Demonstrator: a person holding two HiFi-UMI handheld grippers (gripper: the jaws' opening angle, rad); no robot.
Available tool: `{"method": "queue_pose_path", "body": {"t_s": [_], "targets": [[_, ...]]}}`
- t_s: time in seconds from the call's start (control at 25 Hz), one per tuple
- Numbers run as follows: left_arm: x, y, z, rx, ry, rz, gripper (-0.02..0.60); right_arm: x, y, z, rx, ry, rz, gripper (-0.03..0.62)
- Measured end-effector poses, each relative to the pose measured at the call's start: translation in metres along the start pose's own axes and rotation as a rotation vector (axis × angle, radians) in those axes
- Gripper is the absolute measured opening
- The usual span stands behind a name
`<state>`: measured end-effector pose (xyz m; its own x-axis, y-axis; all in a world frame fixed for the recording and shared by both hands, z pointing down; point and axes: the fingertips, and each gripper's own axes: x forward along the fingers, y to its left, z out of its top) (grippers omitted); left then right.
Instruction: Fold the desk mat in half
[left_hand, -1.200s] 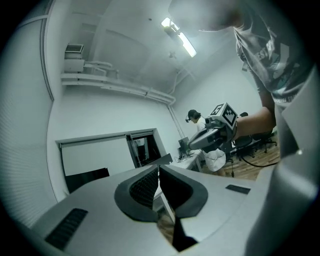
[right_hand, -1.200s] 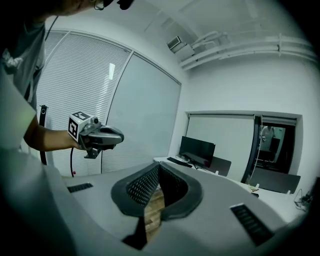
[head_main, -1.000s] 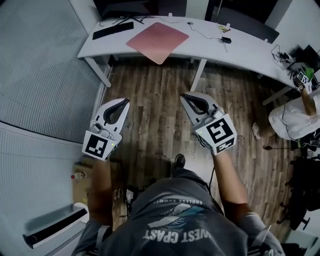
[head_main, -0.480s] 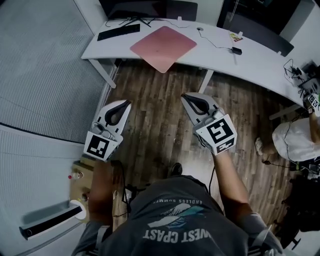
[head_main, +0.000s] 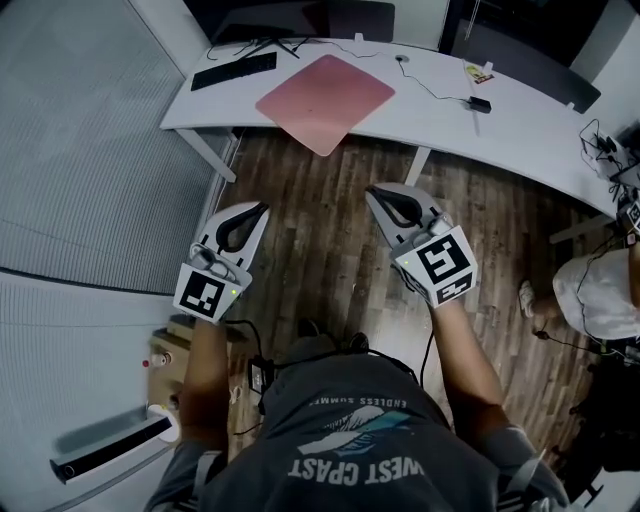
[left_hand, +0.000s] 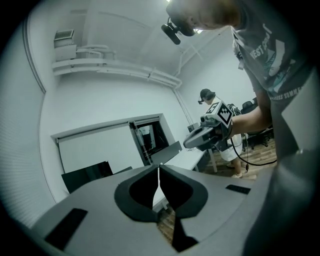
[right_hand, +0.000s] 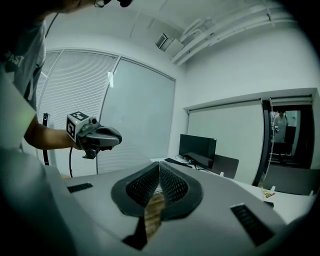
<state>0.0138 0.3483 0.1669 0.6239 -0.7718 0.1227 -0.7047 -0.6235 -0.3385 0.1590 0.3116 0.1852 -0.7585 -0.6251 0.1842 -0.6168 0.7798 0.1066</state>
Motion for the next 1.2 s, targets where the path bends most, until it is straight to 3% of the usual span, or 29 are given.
{"method": "queue_pose_path", "body": {"t_s": [0.44, 0.76, 1.2], "targets": [[0.093, 0.059, -0.039, -0.008, -0.040, -0.132, 0.025, 0.051, -0.059, -0.015, 0.022, 0.065, -0.110, 0.026], [0.158, 0.127, -0.067, -0.013, -0.085, -0.249, 0.025, 0.124, -0.103, -0.013, 0.031, 0.111, -0.200, 0.026], [0.201, 0.206, -0.111, -0.029, -0.086, -0.301, 0.025, 0.209, -0.138, -0.021, 0.043, 0.163, -0.243, 0.026]]}}
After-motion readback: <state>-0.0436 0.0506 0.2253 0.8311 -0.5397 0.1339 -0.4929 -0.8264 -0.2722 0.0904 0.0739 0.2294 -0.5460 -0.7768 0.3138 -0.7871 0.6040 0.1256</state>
